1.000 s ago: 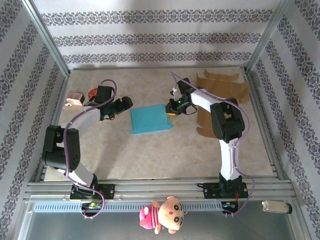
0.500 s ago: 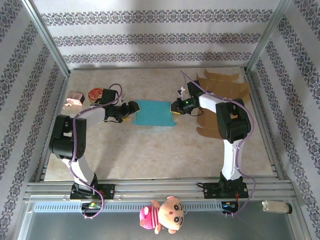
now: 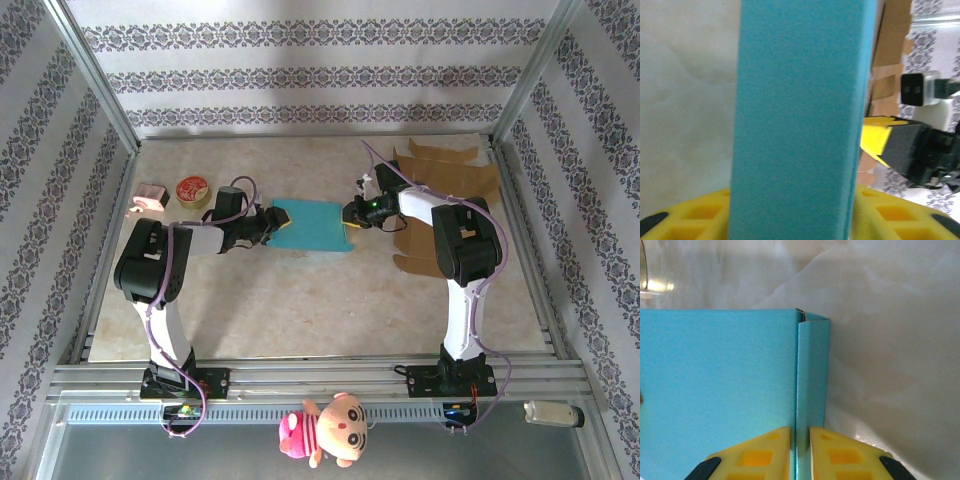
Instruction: Fold the paper box
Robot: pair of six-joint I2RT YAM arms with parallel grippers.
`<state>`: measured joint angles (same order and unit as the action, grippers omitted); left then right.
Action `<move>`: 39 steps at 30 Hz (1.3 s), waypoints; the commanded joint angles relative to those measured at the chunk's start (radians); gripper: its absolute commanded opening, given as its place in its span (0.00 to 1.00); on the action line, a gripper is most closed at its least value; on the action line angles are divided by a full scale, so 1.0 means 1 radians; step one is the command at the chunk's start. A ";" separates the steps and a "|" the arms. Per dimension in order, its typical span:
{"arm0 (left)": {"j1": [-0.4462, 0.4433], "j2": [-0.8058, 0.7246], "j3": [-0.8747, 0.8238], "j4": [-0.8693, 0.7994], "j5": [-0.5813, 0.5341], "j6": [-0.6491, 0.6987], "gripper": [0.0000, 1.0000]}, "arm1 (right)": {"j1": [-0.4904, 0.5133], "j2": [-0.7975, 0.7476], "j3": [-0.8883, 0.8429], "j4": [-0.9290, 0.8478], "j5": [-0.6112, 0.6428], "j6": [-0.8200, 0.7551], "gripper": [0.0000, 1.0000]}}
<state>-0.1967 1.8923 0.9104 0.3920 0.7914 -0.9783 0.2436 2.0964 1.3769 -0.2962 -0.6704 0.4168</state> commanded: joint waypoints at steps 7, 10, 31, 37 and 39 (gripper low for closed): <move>-0.012 -0.110 -0.043 0.054 -0.088 -0.143 0.34 | 0.014 -0.220 -0.076 -0.040 0.175 0.061 0.55; -0.013 -0.162 -0.042 -0.016 -0.122 -0.152 0.32 | 0.052 -0.416 -0.134 -0.008 0.332 0.038 0.66; -0.046 -0.333 0.038 -0.176 -0.095 -0.307 0.32 | 0.515 -0.259 -0.536 1.363 1.047 -1.409 0.97; -0.046 -0.373 0.031 -0.169 -0.100 -0.343 0.32 | 0.505 -0.228 -0.533 1.373 1.022 -1.426 0.70; -0.047 -0.386 0.028 -0.148 -0.097 -0.358 0.35 | 0.506 -0.248 -0.556 1.342 0.988 -1.436 0.59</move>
<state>-0.2298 1.5558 0.9234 0.2245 0.6582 -1.2942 0.7547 1.8618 0.8337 1.0012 0.3340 -0.9821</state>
